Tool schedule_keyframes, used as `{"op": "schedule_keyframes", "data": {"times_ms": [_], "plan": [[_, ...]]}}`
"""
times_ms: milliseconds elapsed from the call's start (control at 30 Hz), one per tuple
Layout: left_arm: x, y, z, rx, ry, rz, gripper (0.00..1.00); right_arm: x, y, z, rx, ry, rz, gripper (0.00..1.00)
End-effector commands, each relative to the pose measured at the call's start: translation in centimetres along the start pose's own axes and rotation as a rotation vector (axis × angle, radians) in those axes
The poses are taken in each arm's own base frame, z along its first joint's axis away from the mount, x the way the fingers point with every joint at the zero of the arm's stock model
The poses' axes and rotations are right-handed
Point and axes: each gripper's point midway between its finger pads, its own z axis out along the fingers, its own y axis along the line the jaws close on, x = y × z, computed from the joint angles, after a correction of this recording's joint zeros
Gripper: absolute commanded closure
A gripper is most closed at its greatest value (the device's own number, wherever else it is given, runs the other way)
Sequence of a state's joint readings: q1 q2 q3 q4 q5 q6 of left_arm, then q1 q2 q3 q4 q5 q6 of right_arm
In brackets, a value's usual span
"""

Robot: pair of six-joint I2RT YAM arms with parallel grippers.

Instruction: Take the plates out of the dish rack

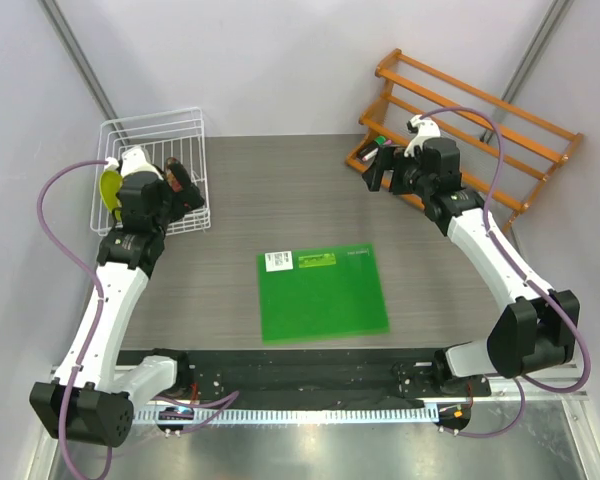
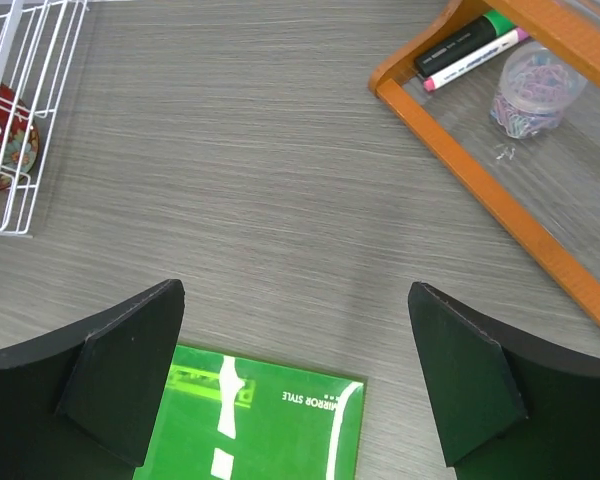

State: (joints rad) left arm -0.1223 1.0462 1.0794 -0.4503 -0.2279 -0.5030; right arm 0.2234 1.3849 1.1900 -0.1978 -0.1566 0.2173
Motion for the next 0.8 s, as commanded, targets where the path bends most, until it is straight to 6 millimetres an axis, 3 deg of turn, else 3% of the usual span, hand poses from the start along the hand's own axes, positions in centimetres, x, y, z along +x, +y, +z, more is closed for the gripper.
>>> {"op": "schedule_keyframes", "data": {"times_ms": [0, 133, 267, 333, 600, 767], "plan": [[-2.0, -0.3, -0.9, 0.011, -0.064, -0.004, 0.01, -2.8, 0.3, -0.6, 0.025, -0.058, -0.01, 0.0], [-3.1, -2.0, -1.2, 0.121, -0.14, -0.011, 0.0, -2.1, 2.6, -0.1, -0.107, -0.016, 0.037, 0.0], [-3.9, -3.7, -1.0, 0.216, -0.191, 0.022, 0.01, -1.3, 3.1, 1.1, -0.15, 0.023, 0.055, 0.0], [-4.0, -3.7, -0.1, 0.193, -0.177, 0.044, 0.03, -1.2, 3.0, 1.6, -0.147, 0.032, 0.057, 0.0], [-4.3, -0.6, 6.1, -0.072, -0.134, 0.132, 0.01, -1.5, 0.5, 2.4, -0.01, 0.001, 0.043, 0.0], [-4.8, 1.5, 8.7, -0.228, -0.164, 0.167, 0.0, -1.6, 0.1, 2.0, 0.012, -0.008, 0.038, 0.0]]}}
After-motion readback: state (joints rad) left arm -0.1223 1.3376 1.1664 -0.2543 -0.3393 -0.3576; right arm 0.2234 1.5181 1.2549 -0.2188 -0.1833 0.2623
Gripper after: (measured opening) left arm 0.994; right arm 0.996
